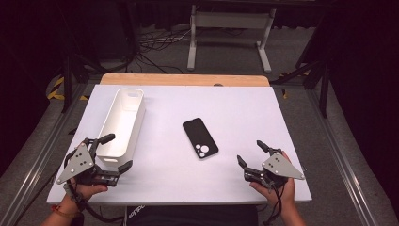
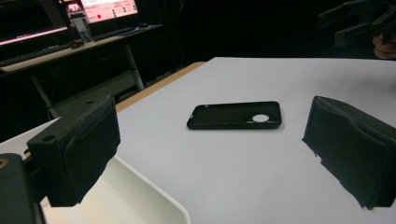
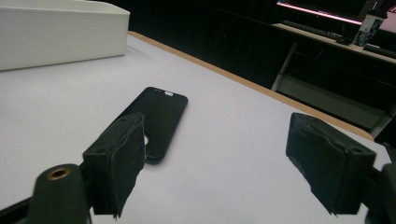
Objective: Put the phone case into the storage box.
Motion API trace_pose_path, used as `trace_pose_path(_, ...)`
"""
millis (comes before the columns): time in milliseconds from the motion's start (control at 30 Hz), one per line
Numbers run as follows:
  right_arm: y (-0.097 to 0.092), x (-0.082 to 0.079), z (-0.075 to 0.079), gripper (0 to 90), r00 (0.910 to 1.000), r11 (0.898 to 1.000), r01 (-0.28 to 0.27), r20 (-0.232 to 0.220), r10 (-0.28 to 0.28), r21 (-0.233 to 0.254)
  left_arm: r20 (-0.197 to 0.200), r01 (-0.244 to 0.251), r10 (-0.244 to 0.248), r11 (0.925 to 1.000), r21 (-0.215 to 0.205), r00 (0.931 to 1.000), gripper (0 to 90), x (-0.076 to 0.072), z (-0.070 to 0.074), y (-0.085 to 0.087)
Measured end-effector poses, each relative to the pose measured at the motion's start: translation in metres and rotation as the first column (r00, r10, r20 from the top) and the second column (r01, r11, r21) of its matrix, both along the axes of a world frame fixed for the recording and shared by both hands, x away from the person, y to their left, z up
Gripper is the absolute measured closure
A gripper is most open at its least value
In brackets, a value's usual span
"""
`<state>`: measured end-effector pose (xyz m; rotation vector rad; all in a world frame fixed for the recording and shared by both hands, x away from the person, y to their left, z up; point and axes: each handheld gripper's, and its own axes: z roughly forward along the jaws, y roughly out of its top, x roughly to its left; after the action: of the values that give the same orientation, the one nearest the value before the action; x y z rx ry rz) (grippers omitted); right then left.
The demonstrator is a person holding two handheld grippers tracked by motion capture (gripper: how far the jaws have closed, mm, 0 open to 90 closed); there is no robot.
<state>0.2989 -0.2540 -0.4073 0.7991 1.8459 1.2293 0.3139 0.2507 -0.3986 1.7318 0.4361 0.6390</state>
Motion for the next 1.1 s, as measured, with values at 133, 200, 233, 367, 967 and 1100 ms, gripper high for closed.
trace_pose_path(133,-0.001,0.004,0.0,26.2,1.0,1.0,0.006,0.0,-0.006,0.002,-0.014,0.007,-0.007,1.0,0.005,0.9999,4.7,-0.001,-0.002,-0.002)
trace_pose_path(200,-0.002,0.006,0.0,28.5,1.0,1.0,0.007,-0.004,-0.007,0.008,-0.012,0.004,-0.004,0.9999,0.013,0.9999,4.9,-0.002,-0.003,-0.003)
trace_pose_path(233,-0.002,0.008,0.0,30.7,1.0,1.0,0.006,-0.006,-0.006,0.008,-0.007,0.0,0.0,0.9999,0.017,1.0,4.9,-0.002,-0.003,-0.003)
trace_pose_path(367,-0.003,0.014,0.001,37.9,0.9999,1.0,0.004,-0.016,-0.004,0.002,-0.013,0.0,0.0,0.9998,0.021,0.9999,5.3,-0.004,-0.006,-0.002)
trace_pose_path(967,0.031,0.096,0.02,90.0,0.9802,0.999,-0.05,-0.191,0.053,0.017,-0.028,-0.016,0.018,0.9991,0.04,0.9995,6.9,-0.006,-0.008,0.001)
trace_pose_path(1100,0.046,0.117,0.015,90.0,0.9694,0.998,-0.049,-0.242,0.042,-0.026,-0.035,-0.007,0.008,0.9991,0.042,0.9993,7.0,-0.005,-0.009,0.001)
